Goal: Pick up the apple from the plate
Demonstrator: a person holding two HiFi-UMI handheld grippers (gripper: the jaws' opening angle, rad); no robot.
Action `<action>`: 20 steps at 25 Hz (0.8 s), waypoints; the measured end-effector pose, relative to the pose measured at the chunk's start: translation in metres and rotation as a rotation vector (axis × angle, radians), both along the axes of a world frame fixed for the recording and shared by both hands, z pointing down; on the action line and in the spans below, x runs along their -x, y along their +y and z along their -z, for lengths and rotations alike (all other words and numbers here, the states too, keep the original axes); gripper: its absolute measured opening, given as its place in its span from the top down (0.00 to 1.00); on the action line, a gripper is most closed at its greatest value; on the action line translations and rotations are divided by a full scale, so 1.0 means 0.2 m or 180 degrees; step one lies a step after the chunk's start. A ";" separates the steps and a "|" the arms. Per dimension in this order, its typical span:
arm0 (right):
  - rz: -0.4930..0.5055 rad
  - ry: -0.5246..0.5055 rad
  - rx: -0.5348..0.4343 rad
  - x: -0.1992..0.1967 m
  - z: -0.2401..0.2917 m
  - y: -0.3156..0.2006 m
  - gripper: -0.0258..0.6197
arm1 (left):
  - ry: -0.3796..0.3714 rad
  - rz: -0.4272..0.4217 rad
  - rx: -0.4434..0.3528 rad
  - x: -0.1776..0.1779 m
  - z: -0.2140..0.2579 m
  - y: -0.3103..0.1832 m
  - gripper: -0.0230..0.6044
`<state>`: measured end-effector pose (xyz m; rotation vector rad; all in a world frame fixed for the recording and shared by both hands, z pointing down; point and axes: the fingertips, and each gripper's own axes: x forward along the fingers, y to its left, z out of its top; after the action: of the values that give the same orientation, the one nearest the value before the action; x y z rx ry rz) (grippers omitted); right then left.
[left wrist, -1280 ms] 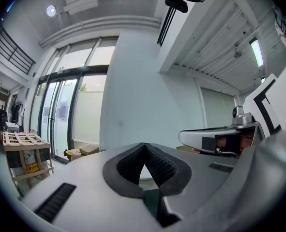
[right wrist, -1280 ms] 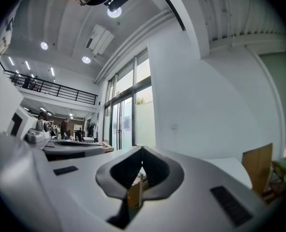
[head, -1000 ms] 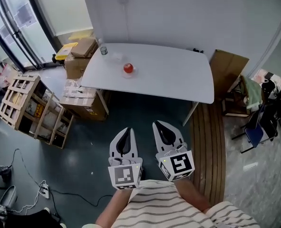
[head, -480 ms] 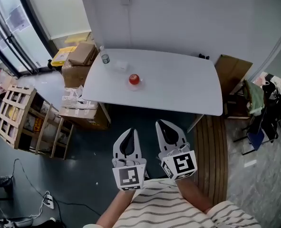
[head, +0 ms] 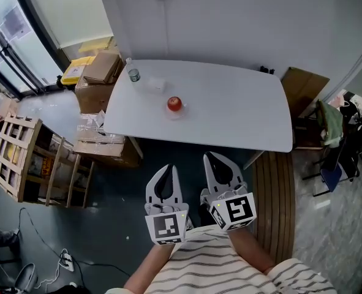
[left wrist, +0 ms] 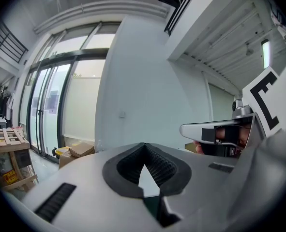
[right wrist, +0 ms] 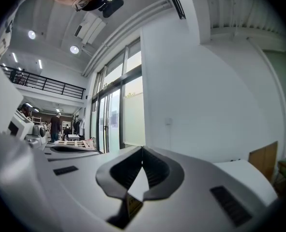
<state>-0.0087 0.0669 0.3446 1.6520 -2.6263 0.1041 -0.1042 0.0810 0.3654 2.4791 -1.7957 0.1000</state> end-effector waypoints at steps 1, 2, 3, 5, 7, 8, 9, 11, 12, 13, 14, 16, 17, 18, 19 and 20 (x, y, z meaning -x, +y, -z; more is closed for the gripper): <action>0.0003 -0.0007 0.0009 0.00 -0.01 -0.03 0.94 | 0.0003 0.0011 0.0011 0.00 -0.01 -0.03 0.96; 0.0012 -0.0011 0.0014 0.00 -0.02 -0.05 0.94 | 0.0006 0.0025 0.0014 0.00 -0.02 -0.06 0.96; 0.0026 -0.0008 0.0013 0.00 -0.02 -0.09 0.94 | 0.0006 0.0038 0.0009 -0.01 -0.03 -0.09 0.96; 0.0052 0.0002 0.0009 -0.01 -0.03 -0.17 0.94 | -0.0010 0.0054 -0.0014 -0.03 -0.03 -0.18 0.96; 0.0071 0.0008 0.0009 -0.03 -0.03 -0.25 0.94 | -0.0028 0.0060 -0.0028 -0.06 -0.03 -0.26 0.96; 0.0083 0.0011 0.0009 -0.05 -0.03 -0.29 0.94 | -0.0026 0.0064 -0.0032 -0.07 -0.02 -0.29 0.96; 0.0097 0.0012 0.0007 -0.06 -0.03 -0.33 0.94 | -0.0022 0.0072 -0.0037 -0.09 -0.02 -0.33 0.96; 0.0136 0.0010 0.0000 -0.08 -0.03 -0.41 0.94 | -0.0017 0.0108 -0.0038 -0.11 -0.03 -0.41 0.96; 0.0160 0.0002 -0.0004 -0.09 -0.03 -0.46 0.94 | -0.0013 0.0137 -0.0036 -0.11 -0.03 -0.45 0.96; 0.0185 -0.0009 -0.0005 -0.10 -0.04 -0.50 0.94 | -0.0011 0.0169 -0.0035 -0.12 -0.04 -0.49 0.96; 0.0210 -0.0017 -0.0003 -0.11 -0.04 -0.54 0.94 | -0.0009 0.0196 -0.0037 -0.13 -0.04 -0.53 0.96; 0.0258 -0.0013 0.0010 -0.14 -0.05 -0.62 0.94 | -0.0005 0.0236 -0.0039 -0.15 -0.05 -0.60 0.96; 0.0282 -0.0009 0.0017 -0.15 -0.06 -0.66 0.94 | -0.0008 0.0261 -0.0037 -0.17 -0.05 -0.64 0.96; 0.0307 -0.0008 0.0022 -0.16 -0.06 -0.70 0.94 | -0.0011 0.0291 -0.0029 -0.18 -0.06 -0.68 0.96; 0.0331 -0.0013 0.0025 -0.18 -0.06 -0.73 0.94 | -0.0010 0.0322 -0.0016 -0.19 -0.07 -0.71 0.96; 0.0354 -0.0021 0.0027 -0.19 -0.07 -0.77 0.94 | -0.0009 0.0347 0.0000 -0.20 -0.08 -0.75 0.96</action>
<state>0.0290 -0.0862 0.3579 1.5018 -2.7116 0.1172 -0.0642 -0.0682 0.3812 2.3760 -1.9271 0.0967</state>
